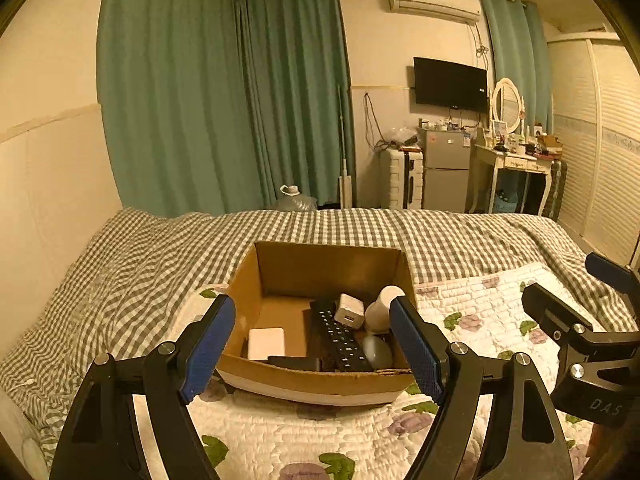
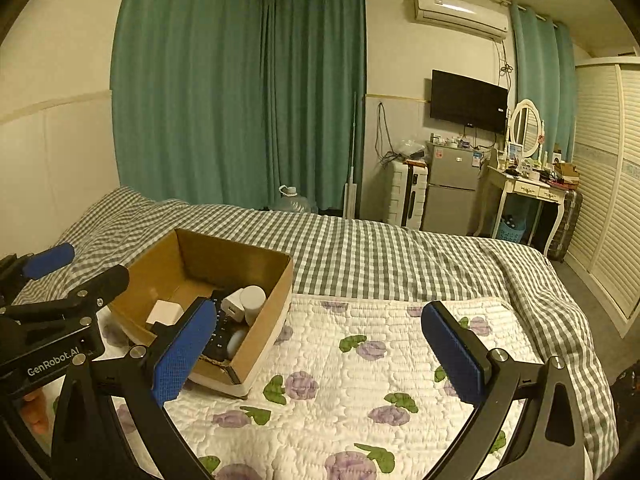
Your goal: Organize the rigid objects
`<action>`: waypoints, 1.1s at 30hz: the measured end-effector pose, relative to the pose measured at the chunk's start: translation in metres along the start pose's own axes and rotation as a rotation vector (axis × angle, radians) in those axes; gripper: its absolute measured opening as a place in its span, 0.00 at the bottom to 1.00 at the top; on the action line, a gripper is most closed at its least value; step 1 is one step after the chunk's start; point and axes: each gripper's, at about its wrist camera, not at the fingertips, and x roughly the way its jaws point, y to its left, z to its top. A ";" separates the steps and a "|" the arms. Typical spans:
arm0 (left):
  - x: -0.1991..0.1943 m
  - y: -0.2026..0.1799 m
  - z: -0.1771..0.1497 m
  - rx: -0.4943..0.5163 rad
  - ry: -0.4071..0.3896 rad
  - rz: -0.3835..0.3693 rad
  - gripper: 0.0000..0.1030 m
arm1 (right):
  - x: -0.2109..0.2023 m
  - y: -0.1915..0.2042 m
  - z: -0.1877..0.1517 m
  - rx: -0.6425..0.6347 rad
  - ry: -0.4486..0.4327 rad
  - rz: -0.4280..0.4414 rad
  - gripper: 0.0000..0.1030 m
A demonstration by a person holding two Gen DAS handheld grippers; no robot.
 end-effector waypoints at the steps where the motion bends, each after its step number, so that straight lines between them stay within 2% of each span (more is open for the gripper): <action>1: -0.001 0.001 0.001 -0.004 -0.002 -0.002 0.80 | -0.001 0.000 0.000 0.001 -0.002 0.000 1.00; 10: -0.005 -0.001 -0.001 0.007 -0.002 -0.016 0.80 | -0.001 0.003 0.003 -0.001 -0.004 -0.004 1.00; 23: -0.007 0.006 0.001 -0.032 0.001 -0.038 0.80 | 0.001 0.003 0.005 0.023 0.010 -0.023 1.00; 33: -0.008 0.008 0.000 -0.031 0.003 -0.032 0.80 | 0.001 0.002 0.006 0.031 0.009 -0.029 1.00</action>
